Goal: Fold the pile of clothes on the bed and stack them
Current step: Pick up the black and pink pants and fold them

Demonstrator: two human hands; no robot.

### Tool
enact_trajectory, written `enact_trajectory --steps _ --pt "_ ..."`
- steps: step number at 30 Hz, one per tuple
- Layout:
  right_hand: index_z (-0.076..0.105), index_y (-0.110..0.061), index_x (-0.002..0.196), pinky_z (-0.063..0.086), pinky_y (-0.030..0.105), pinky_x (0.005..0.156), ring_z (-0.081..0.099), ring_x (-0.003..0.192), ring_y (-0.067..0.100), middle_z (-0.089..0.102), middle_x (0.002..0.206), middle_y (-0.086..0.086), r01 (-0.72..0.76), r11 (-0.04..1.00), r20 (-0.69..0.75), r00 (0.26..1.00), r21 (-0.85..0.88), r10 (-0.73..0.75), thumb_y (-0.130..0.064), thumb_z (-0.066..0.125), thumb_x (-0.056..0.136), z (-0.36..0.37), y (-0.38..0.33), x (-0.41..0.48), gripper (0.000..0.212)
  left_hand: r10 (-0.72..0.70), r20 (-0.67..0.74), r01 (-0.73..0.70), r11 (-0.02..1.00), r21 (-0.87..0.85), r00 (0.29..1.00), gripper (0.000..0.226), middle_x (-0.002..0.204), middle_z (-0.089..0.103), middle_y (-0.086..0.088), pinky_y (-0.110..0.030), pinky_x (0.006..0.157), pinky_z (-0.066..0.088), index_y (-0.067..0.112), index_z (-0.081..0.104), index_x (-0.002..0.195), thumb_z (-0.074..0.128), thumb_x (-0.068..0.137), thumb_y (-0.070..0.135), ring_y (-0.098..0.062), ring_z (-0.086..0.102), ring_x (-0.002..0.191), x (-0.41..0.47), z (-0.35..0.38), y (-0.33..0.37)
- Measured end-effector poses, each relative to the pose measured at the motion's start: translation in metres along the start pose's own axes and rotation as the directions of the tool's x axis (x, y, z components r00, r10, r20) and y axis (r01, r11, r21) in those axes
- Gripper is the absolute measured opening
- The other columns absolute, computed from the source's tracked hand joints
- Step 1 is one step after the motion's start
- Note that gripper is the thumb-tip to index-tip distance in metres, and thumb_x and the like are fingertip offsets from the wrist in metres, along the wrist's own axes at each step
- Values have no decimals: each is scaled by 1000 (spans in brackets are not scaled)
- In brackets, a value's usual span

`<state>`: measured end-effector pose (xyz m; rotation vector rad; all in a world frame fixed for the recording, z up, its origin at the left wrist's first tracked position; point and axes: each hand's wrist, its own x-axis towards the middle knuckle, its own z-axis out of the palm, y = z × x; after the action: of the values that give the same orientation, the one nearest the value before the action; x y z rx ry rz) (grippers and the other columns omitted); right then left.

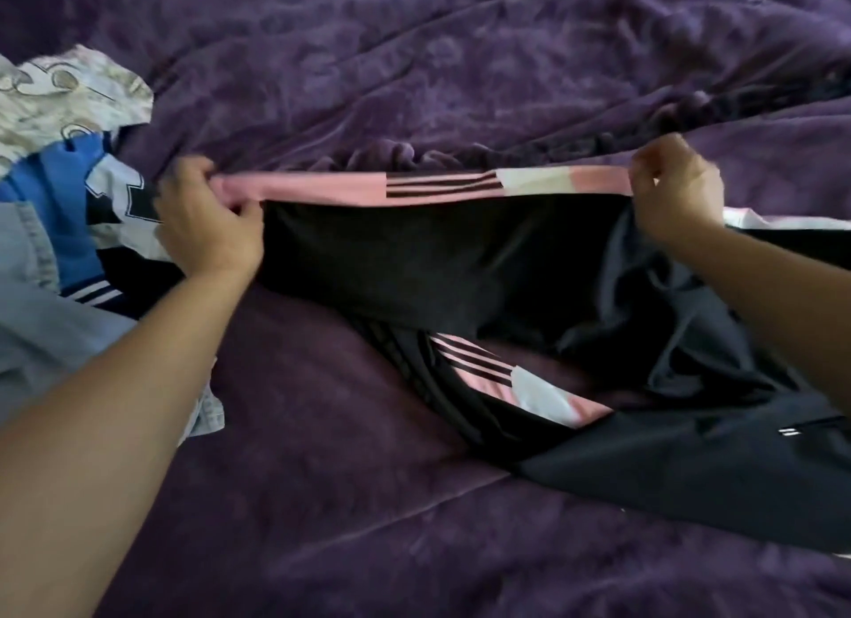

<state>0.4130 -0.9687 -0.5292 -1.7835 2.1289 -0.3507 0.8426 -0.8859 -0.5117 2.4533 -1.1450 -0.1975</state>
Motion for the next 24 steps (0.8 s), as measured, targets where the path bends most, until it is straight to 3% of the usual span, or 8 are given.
enact_trajectory --steps 2,6,8,11,14,16,20,24 --pt "57 -8 119 40 45 91 51 111 41 58 119 23 54 998 9 999 -21 -54 -21 53 91 7 -2 -9 31 -168 24 170 984 -59 985 55 128 53 -11 -46 98 42 16 47 123 71 74 29 -31 52 117 11 7 -4" --pt "66 -12 105 45 37 79 60 95 34 64 102 12 289 954 75 953 81 -295 -14 63 85 22 -10 -98 20 -200 285 233 968 -88 938 50 120 61 -17 -39 97 44 10 54 120 72 78 32 -33 58 110 -41 32 -12" --pt "69 -16 93 47 32 71 64 83 30 66 89 4 394 908 212 884 142 -417 -17 72 79 30 -10 -161 15 -215 336 295 933 -206 917 64 125 58 -15 -39 100 43 11 47 129 74 77 39 -31 56 114 -80 43 -11" --pt "69 -21 108 55 37 77 65 98 26 67 108 1 474 879 511 741 61 -435 -42 81 59 47 -1 -233 54 -384 314 489 766 -416 868 92 131 50 -13 -44 96 49 19 32 139 82 66 43 -28 56 115 -123 55 -8" --pt "71 -19 109 55 41 79 64 108 31 64 121 9 527 847 612 693 -70 -381 -45 86 44 55 4 -262 71 -450 402 601 658 -455 797 75 118 60 -15 -48 88 54 16 41 131 83 69 19 -30 63 103 -152 67 -2" --pt "74 -21 98 54 42 82 62 112 31 63 124 9 510 859 585 711 -45 -391 -46 85 50 52 5 -268 55 -447 412 603 665 -442 794 55 110 64 -13 -48 86 55 16 48 121 76 74 5 -30 65 98 -165 66 0" --pt "74 -24 82 54 39 79 62 110 30 63 125 7 589 808 591 657 -14 -468 -52 76 59 35 11 -286 36 -433 240 495 782 -379 869 44 106 67 -13 -39 87 54 15 53 114 73 75 7 -29 66 94 -183 22 -22" --pt "71 -25 78 55 34 71 65 101 25 65 120 4 643 765 647 600 -40 -471 -48 77 55 33 20 -301 32 -505 185 525 847 -78 843 52 106 66 -13 -38 77 47 16 44 123 71 78 13 -34 62 98 -215 -24 -71"
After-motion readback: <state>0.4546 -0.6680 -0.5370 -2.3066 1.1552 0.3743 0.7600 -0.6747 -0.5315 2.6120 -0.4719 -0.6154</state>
